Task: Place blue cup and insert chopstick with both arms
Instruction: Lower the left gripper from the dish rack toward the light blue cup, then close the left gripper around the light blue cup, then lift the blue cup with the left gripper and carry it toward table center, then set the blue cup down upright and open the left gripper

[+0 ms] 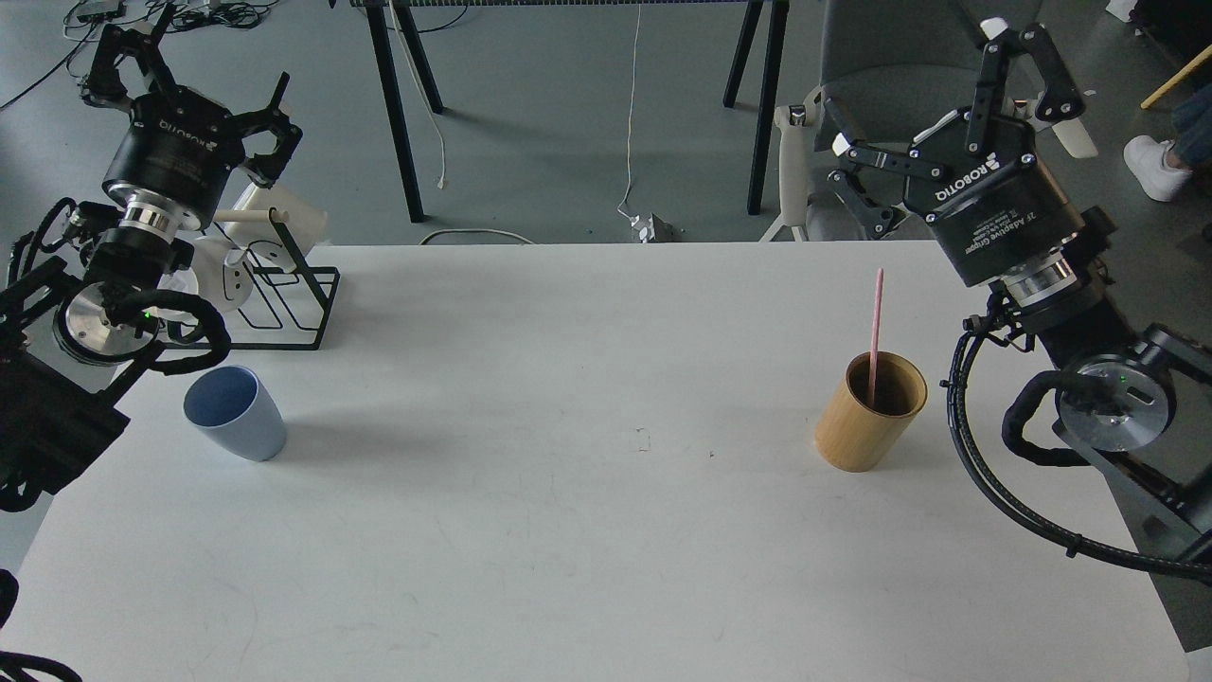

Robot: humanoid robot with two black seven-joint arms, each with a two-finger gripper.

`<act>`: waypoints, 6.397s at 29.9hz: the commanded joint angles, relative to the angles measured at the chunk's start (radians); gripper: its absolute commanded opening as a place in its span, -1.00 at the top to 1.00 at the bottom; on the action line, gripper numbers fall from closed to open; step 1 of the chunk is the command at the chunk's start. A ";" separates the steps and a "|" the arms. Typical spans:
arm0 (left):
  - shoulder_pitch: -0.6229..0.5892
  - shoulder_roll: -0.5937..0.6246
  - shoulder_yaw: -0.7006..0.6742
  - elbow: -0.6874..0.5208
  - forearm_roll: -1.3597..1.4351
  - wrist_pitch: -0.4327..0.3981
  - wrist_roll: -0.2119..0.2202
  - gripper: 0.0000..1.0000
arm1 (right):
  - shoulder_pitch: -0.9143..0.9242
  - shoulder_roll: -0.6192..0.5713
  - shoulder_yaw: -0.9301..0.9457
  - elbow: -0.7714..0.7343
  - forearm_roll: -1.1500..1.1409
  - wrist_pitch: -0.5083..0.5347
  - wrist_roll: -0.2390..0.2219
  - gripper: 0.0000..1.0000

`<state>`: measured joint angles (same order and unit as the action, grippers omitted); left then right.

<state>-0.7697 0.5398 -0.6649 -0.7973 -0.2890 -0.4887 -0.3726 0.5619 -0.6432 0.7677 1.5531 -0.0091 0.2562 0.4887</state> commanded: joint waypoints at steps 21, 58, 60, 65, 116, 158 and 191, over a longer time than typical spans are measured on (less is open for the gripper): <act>-0.029 -0.018 -0.147 0.020 -0.013 0.000 0.012 -1.00 | 0.010 0.007 0.010 0.002 0.000 0.000 0.000 -0.98; -0.099 0.675 0.117 -0.566 0.783 0.000 -0.106 -1.00 | 0.000 -0.001 0.074 0.004 0.000 0.000 0.000 -0.98; -0.097 0.672 0.128 -0.557 1.004 0.000 -0.116 -1.00 | -0.002 -0.003 0.074 0.004 0.000 0.000 0.000 -0.98; -0.068 0.677 0.260 -0.526 1.416 0.102 -0.116 -1.00 | -0.019 -0.003 0.073 0.004 0.000 0.000 0.000 -0.98; 0.015 0.313 0.643 0.115 1.864 0.291 -0.116 0.19 | -0.079 -0.003 0.070 0.005 0.000 0.000 0.000 -0.98; -0.534 -0.237 0.950 -0.037 1.869 0.121 -0.116 0.93 | 0.004 -0.003 0.189 -0.183 -0.003 -0.014 0.000 -0.98; -0.507 -0.540 1.104 0.225 1.861 0.122 -0.116 0.79 | -0.023 -0.003 0.180 -0.220 -0.003 -0.005 0.000 -0.98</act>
<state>-1.2780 0.0000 0.4421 -0.5706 1.5763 -0.3664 -0.4887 0.5480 -0.6429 0.9481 1.3271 -0.0122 0.2503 0.4887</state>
